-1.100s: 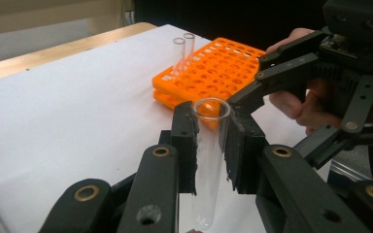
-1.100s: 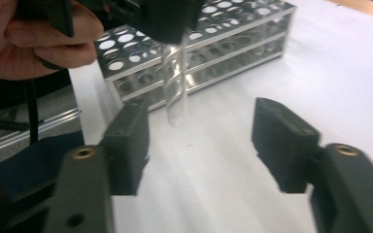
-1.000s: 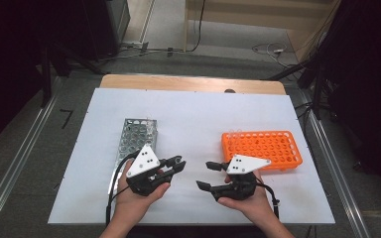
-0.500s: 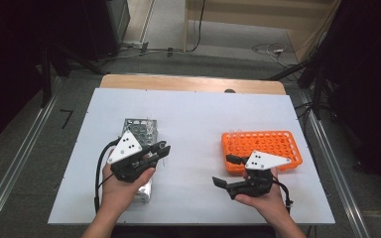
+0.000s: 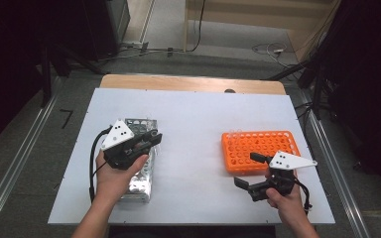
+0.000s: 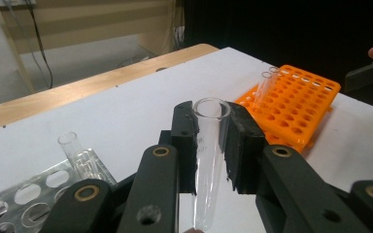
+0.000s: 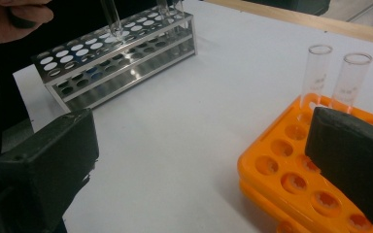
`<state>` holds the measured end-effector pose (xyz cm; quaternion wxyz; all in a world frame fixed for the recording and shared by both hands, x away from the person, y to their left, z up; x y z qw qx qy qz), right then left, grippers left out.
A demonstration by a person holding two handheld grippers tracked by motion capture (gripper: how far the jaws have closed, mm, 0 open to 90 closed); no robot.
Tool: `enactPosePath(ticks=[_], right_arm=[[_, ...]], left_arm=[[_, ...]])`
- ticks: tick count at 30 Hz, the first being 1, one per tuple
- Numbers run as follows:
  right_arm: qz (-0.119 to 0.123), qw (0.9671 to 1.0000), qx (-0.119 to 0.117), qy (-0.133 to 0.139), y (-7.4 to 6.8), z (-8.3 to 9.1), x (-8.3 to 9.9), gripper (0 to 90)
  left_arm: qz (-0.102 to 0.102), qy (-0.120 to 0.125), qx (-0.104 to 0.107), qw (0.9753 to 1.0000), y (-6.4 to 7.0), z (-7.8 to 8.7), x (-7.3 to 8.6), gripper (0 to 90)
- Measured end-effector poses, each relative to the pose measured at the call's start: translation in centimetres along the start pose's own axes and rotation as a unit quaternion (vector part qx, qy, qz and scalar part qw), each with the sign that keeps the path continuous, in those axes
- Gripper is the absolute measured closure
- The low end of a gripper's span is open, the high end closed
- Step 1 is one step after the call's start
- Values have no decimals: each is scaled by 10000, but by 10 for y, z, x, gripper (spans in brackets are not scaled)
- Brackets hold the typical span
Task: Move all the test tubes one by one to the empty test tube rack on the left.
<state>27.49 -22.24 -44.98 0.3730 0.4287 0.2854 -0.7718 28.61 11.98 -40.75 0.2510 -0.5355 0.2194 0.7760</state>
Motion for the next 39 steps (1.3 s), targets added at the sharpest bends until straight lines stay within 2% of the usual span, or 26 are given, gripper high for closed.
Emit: enactPosePath(ticks=[8, 12, 16, 19, 25, 29, 39], right_arm=[[8, 9998, 192, -6, 11, 18, 15, 0], [-50, 9998, 217, 14, 18, 27, 22, 0], [-124, 9996, 214, 108, 24, 33, 24, 0], [-141, 9996, 185, 143, 27, 33, 25, 0], [-185, 9992, 308, 158, 29, 32, 26, 0], [-200, 9993, 251, 196, 30, 33, 27, 0], [-178, 9994, 241, 197, 30, 33, 27, 0]], left_arm=[[57, -11, -140, 9999, -14, -5, -5, 762], [33, -21, -251, 9997, -21, -6, -8, 763], [92, 4, -353, 9993, -30, -8, -10, 763], [107, 7, -436, 9990, -35, -10, -10, 762], [182, 33, -625, 9979, -46, -17, -6, 763], [196, 57, -764, 9969, -52, -21, -3, 762], [243, -11, -945, 9952, -58, -30, 11, 762]])
Point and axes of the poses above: each handheld gripper's, and its own axes: z roughly backward along the jaws, x roughly out of its underside, y roughly to its right, the point moved 5 cm from there along -z, roughly forward along the jaws, and after that the axes turned 1 degree about -y, right-handed, at the moved point
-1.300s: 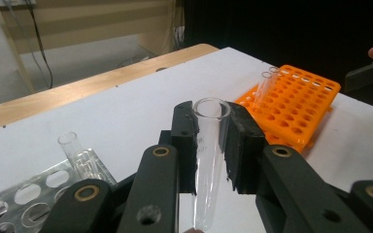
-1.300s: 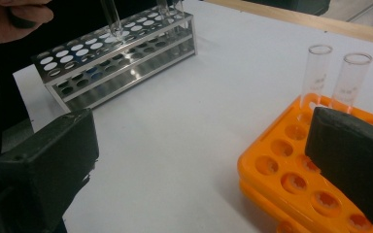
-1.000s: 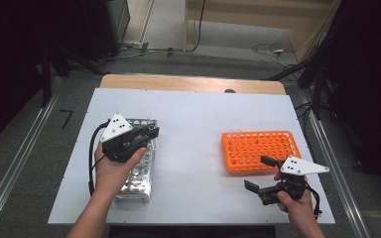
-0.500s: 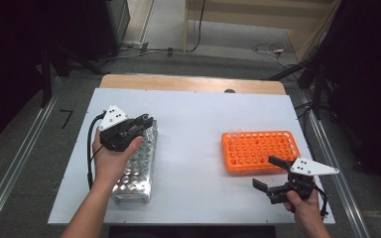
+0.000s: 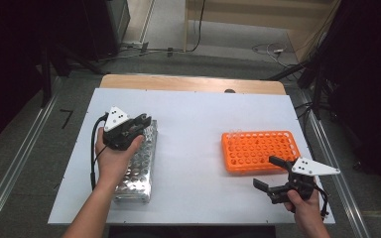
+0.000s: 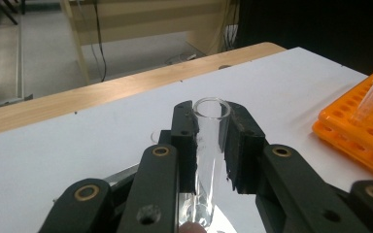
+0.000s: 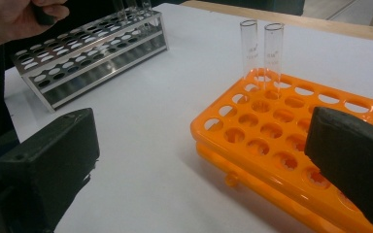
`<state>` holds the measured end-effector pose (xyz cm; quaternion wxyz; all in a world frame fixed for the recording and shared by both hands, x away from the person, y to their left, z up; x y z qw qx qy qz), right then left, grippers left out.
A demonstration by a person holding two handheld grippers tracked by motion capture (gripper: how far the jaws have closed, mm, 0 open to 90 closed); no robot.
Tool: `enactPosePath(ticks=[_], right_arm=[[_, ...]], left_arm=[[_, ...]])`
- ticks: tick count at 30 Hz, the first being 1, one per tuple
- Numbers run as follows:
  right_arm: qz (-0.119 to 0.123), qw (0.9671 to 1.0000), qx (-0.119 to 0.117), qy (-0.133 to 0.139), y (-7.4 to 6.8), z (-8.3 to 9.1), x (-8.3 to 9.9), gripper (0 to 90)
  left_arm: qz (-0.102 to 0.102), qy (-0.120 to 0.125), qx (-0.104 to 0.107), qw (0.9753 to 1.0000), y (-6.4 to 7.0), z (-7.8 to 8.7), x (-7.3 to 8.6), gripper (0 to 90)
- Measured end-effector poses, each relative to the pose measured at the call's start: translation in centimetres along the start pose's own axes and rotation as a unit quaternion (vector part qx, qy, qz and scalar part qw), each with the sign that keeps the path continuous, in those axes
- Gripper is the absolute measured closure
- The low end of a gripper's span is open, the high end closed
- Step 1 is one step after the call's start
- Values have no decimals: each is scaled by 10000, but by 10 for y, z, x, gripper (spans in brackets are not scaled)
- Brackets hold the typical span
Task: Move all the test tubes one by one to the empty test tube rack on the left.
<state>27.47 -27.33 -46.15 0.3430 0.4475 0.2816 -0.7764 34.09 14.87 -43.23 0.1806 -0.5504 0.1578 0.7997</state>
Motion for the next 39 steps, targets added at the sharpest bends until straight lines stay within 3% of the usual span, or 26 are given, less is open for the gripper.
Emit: enactPosePath(ticks=[10, 14, 19, 28, 33, 39], right_arm=[[12, 10000, -38, -48, -2, -2, 1, 0], [32, 10000, -33, -65, -2, -2, 1, 0], [15, 10000, -34, -86, -3, -3, 1, 0], [51, 9999, -47, -92, -3, -4, 1, 0], [36, 9999, -30, -96, -2, -4, 2, 0], [39, 9999, -39, -94, -3, -4, 1, 0]], left_arm=[[-226, -331, -109, 9991, 4, -3, 10, 761], [-355, -594, -136, 9975, 7, -5, 14, 762], [-377, -867, -246, 9952, 9, -9, 18, 761], [-210, -1067, -278, 9937, 9, -13, 21, 744], [16, -968, -17, 9953, 10, -10, 19, 639], [157, -763, 192, 9968, 12, -1, 16, 423]])
Point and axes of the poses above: each handheld gripper's, and its own axes: z roughly backward along the jaws, x roughly out of its underside, y roughly to its right, the point moved 5 cm from there along -z, roughly forward along the jaws, and after that the axes turned 1 degree about -y, right-handed, at the moved point
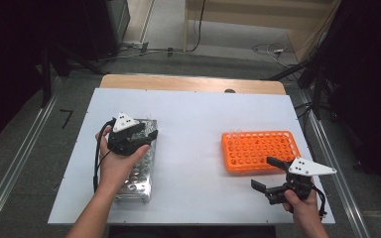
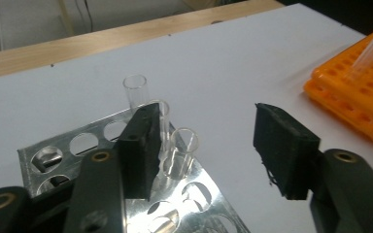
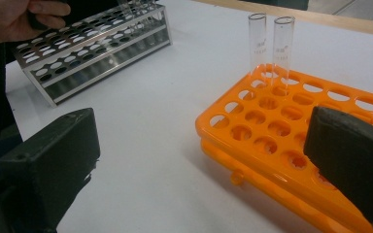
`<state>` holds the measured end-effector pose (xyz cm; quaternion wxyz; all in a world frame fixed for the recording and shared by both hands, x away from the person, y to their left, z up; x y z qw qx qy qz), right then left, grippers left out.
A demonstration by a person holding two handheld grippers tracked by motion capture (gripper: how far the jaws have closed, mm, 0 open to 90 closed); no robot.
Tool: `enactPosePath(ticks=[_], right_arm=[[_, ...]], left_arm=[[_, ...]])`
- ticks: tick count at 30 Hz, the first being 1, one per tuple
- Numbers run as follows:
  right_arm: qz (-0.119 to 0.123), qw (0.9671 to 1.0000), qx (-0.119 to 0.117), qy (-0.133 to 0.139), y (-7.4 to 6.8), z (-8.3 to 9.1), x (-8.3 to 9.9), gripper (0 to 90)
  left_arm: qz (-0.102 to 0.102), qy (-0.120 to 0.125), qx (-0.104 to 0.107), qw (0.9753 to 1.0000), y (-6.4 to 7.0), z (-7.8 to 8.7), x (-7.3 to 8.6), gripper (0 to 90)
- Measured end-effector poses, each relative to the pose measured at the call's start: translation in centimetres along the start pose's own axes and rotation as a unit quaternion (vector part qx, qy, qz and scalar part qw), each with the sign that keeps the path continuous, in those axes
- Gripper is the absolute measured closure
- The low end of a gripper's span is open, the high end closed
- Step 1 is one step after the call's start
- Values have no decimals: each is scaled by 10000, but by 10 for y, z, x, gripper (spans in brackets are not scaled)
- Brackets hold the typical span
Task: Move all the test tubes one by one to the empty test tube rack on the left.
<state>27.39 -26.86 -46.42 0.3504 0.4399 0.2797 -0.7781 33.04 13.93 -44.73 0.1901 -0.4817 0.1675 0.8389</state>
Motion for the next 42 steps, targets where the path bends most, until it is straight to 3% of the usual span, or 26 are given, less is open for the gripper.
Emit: enactPosePath(ticks=[7, 17, 24, 33, 42], right_arm=[[13, 10000, 40, 30, 0, 0, -2, 0], [-59, 9997, 235, 32, 3, -1, -7, 7], [-84, 9996, 275, 7, 5, -7, -17, 9], [-190, 9988, 448, -100, 16, -23, -32, 17], [-260, 9978, 600, -144, 36, -44, -43, 31]], left_arm=[[64, 286, 221, 9993, 9, 16, 1, 184], [83, 473, 499, 9976, 24, 38, 8, 18], [90, 632, 753, 9951, 33, 48, 15, 0], [135, 525, 813, 9952, 35, 47, 29, 0], [131, 601, 854, 9944, 36, 50, 29, 0]])
Point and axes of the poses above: each handheld gripper's, and its own axes: z roughly backward along the jaws, x roughly out of its underside, y roughly to its right, the point moved 5 cm from there along -z, roughly forward along the jaws, and after that the axes turned 1 degree about -y, right-handed, at the moved point
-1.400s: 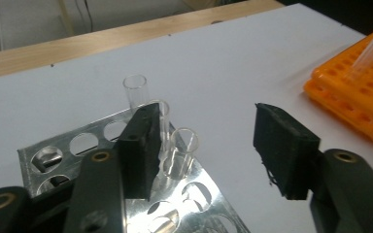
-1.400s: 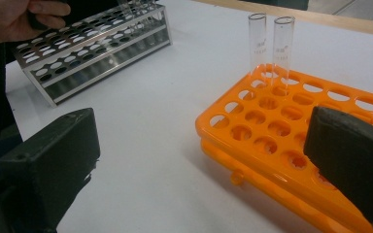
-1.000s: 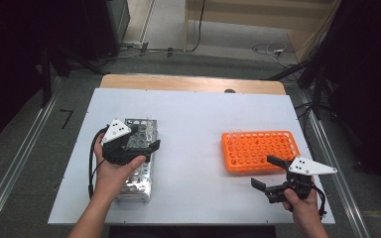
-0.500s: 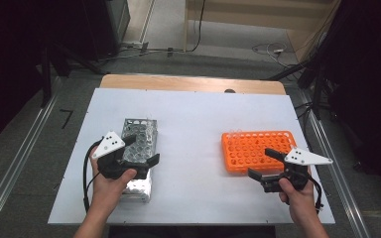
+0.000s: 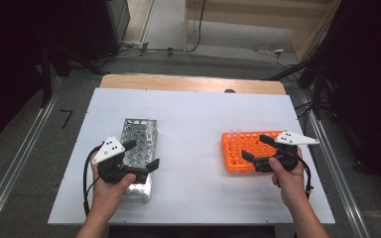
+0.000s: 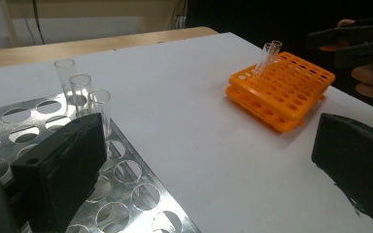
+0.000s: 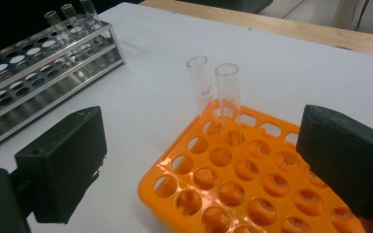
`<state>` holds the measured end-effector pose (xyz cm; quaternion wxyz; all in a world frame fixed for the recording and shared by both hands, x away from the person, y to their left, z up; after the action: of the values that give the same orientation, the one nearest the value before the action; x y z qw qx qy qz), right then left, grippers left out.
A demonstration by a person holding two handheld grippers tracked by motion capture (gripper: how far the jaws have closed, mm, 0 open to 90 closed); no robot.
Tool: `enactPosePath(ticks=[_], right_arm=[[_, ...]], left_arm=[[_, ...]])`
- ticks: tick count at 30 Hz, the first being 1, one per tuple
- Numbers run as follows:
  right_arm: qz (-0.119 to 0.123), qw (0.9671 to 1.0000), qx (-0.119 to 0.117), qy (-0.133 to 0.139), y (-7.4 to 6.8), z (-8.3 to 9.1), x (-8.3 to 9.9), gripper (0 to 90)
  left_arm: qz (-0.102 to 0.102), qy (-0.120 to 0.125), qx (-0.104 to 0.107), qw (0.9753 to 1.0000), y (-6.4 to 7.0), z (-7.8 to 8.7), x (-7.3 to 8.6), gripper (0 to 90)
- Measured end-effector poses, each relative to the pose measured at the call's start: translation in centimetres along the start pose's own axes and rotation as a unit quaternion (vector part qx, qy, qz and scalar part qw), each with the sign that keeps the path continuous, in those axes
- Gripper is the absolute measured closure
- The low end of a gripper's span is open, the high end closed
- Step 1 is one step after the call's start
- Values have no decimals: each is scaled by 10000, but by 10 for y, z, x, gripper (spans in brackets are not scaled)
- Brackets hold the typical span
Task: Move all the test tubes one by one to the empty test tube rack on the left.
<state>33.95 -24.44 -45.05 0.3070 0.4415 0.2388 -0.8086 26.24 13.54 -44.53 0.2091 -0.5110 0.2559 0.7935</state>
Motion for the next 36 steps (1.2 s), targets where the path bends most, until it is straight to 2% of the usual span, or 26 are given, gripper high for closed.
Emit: enactPosePath(ticks=[5, 10, 14, 19, 23, 25, 28, 32, 36], right_arm=[[-130, 9999, 58, 17, 10, -13, -7, 72], [-234, 9996, 156, -33, 20, -27, -10, 159], [-229, 9988, 400, -135, 26, -37, -7, 192], [-264, 9977, 572, -234, 22, -47, -2, 295], [-165, 9969, 644, -414, 19, -55, 3, 414], [-253, 9963, 701, -421, 20, -56, 4, 497], [-428, 9958, 662, -455, 22, -58, 5, 570], [-343, 9959, 633, -554, 20, -61, 8, 612], [-327, 9947, 723, -656, 19, -65, 12, 639]], left_arm=[[-22, -6, 12, 10000, 1, 0, 1, 0], [-33, -3, 23, 10000, 2, 0, 0, 0], [-11, -16, 34, 10000, 2, 0, 0, 0], [-12, 14, 47, 10000, 1, 1, 0, 0], [-16, 22, 63, 10000, 3, 1, -1, 0], [-29, 17, 71, 10000, 3, 1, 0, 0], [-29, 18, 77, 10000, 3, 1, 0, 0], [-33, 11, 69, 10000, 3, 1, 0, 0], [-32, 13, 58, 10000, 4, 1, 0, 0]])
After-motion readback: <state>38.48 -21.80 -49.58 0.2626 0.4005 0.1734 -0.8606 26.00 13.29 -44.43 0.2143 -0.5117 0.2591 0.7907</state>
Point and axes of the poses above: each handheld gripper's, and its own axes: z roughly backward along the jaws, x roughly out of its underside, y roughly to its right, the point moved 5 cm from there along -z, roughly forward along the jaws, and after that the axes turned 1 degree about -y, right-handed, at the moved point
